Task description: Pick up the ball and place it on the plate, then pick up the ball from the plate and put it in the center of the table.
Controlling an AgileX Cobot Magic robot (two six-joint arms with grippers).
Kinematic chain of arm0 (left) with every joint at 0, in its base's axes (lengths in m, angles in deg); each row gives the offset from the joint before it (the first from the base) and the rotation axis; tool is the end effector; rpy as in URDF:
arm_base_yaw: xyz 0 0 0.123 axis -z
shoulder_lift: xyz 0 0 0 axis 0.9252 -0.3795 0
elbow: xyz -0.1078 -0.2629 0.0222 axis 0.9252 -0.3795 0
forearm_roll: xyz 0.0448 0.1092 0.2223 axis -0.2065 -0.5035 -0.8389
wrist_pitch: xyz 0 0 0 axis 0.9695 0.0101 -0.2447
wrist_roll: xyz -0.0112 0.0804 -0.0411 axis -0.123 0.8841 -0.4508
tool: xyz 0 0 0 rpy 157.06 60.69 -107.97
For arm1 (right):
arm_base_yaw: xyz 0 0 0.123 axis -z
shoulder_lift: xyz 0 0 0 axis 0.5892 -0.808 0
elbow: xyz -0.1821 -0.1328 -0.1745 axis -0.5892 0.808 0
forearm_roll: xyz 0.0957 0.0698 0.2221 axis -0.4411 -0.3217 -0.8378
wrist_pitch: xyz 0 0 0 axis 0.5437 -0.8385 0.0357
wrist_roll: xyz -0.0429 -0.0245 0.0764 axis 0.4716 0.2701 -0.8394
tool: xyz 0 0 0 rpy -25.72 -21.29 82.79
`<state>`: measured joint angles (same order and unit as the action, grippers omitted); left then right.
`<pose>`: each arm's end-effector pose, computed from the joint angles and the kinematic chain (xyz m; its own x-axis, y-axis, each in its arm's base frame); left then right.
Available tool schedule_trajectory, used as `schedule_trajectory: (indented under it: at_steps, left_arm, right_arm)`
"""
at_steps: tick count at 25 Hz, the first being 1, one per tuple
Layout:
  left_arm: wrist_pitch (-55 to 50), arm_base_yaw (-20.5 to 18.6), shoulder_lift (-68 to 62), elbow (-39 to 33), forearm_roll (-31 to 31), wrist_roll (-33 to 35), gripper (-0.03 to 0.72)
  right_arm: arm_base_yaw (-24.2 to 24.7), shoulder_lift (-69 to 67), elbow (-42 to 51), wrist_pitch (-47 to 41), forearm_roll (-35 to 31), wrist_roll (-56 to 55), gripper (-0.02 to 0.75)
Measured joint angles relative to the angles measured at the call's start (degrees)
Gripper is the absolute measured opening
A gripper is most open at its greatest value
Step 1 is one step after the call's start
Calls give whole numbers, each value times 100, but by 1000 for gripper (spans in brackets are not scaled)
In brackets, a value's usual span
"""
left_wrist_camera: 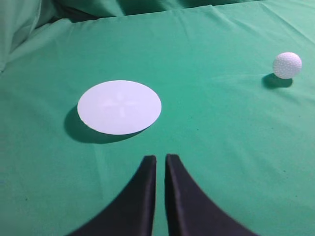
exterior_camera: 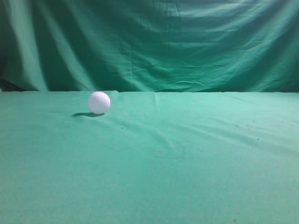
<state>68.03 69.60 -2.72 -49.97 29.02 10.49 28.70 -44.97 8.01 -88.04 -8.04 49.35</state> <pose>0.0533 -0.0030 0.1755 -0.2579 0.0915 -0.9618 0.0677 0.9948 0.0765 0.0515 0.0093 0.1696 -0.3061 -0.0584 -0.9502 -0.1610 0.9869 -0.0088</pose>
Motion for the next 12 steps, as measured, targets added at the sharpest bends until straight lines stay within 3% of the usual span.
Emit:
schedule_trajectory:
  at_steps: [12]
  left_arm:
    - [0, 0, 0, 0, -41, -58, 50]
  right_arm:
    - [0, 0, 0, 10, 0, 0, 48]
